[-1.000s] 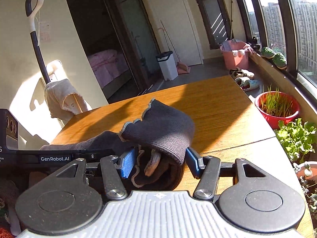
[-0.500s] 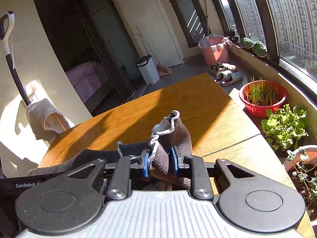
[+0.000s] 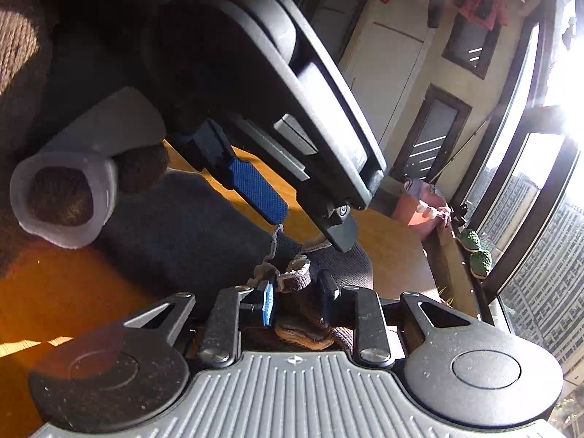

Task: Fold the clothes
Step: 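Roll the garment along its length with the right gripper while the left gripper holds it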

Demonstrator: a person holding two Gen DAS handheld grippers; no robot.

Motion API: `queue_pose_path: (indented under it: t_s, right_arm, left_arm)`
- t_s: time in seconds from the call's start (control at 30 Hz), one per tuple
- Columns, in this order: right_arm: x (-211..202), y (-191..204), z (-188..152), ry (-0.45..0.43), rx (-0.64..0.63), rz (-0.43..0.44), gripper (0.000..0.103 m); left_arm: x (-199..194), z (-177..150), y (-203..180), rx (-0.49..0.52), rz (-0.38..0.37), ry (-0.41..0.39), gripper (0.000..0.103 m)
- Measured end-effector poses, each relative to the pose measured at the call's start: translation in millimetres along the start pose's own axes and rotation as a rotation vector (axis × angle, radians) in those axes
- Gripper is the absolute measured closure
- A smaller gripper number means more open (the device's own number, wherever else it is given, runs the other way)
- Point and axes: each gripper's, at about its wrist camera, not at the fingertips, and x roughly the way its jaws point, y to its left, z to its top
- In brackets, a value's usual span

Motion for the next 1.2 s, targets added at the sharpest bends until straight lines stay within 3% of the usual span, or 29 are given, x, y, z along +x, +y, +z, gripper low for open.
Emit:
queue_pose_path:
  t_s: [0.1,0.17,0.33,0.4,0.5,0.53,0.57,0.73,0.8,0.87,0.93,1.0,1.07,1.2]
  right_arm:
    - [-9.6,-29.5,-2.3,0.010,0.168,0.117,0.068]
    - [-16.0,-54.3,-6.7,0.025,0.302,0.222,0.043]
    - [-4.9,-108.7,-28.8,0.052,0.751,0.218,0.041]
    - [9.9,-121.0,-43.5,0.088,0.871,0.218,0.042]
    - [22.7,-109.9,-50.7,0.114,0.848,0.221,0.053]
    - [22.0,-100.3,-44.2,0.101,0.787,0.232,0.067]
    - [19.9,-92.8,-36.2,0.093,0.718,0.211,0.068]
    - [5.0,-9.6,9.9,0.007,0.047,0.007,0.070]
    - [5.4,24.5,10.1,-0.022,-0.165,-0.052,0.070]
    - [7.4,48.0,7.3,-0.040,-0.293,-0.078,0.070]
    - [8.7,51.7,5.8,-0.033,-0.291,-0.071,0.068]
    - [2.9,39.3,8.7,-0.019,-0.199,0.006,0.063]
    - [-7.1,14.9,12.2,-0.003,-0.024,0.137,0.050]
    - [-14.4,-46.3,6.2,0.032,0.409,0.333,0.048]
  left_arm:
    - [23.3,-4.9,1.1,0.040,0.097,0.055,0.050]
    - [39.1,-9.0,9.3,0.041,0.159,0.099,0.049]
    - [39.1,-13.8,17.2,0.042,0.164,0.095,0.049]
    - [37.7,-15.1,17.1,0.040,0.164,0.092,0.049]
    - [35.5,-17.2,16.9,0.037,0.164,0.087,0.049]
    - [34.8,-17.9,16.9,0.037,0.164,0.086,0.049]
    - [32.2,-17.8,17.9,0.026,0.161,0.084,0.051]
    - [7.5,-11.5,27.1,-0.048,0.149,0.045,0.048]
    - [-5.2,-6.6,28.5,-0.072,0.127,0.018,0.045]
    - [-13.4,-4.3,25.8,-0.077,0.104,0.009,0.044]
    - [-12.9,-5.4,23.3,-0.067,0.100,0.020,0.045]
    - [-9.4,-8.0,25.4,-0.069,0.121,0.024,0.046]
    - [-4.7,-10.9,36.1,-0.106,0.123,0.041,0.046]
    - [-3.8,-18.6,46.4,-0.122,0.137,0.044,0.044]
